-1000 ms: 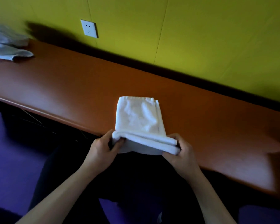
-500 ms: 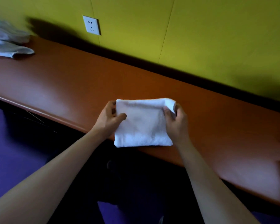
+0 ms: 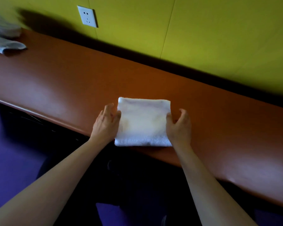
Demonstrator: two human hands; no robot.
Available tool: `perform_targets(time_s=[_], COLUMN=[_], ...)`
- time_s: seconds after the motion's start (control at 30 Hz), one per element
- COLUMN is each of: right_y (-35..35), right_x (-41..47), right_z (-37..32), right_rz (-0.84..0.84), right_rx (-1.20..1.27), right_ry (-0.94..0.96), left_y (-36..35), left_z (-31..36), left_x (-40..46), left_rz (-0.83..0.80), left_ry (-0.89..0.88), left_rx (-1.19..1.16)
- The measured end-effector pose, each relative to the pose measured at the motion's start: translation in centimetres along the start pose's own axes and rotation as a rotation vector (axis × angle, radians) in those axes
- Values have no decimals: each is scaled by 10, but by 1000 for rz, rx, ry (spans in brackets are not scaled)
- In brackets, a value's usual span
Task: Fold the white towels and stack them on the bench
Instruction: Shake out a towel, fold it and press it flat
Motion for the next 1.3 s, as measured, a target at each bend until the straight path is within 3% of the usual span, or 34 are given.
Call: perform_targets(time_s=[0.2, 0.33, 0.47, 0.73, 1.03, 1.3], right_y=[3, -1, 3, 71, 192, 317], right_x=[-29, -33, -49, -52, -51, -38], right_z=[23, 32, 40, 63, 116, 175], right_rz=[-200, -274, -508, -228, -92, 145], right_rx=[52, 289, 580, 558, 564, 504], right_ry=[-207, -425, -749, -452, -446, -433], left_y=[-17, -11, -10, -43, -105, -172], left_z=[-9, -6, 4, 67, 178, 294], left_x=[-28, -35, -45, -74, -107, -148], left_rz=[-101, -85, -121, -241, -397, -513], left_ry=[92, 196, 204, 36, -83, -261], left_rx=[-84, -139, -249, -250, -245, -289])
Point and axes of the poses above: each hand's wrist, its own x-axis towards the middle knuckle, its own y-axis out of the back of the hand, z = x × y, the point moved 6 cm from there along x, towards the middle knuckle, and after that the axes turned 2 degrees about x, right-handed, at the moved point
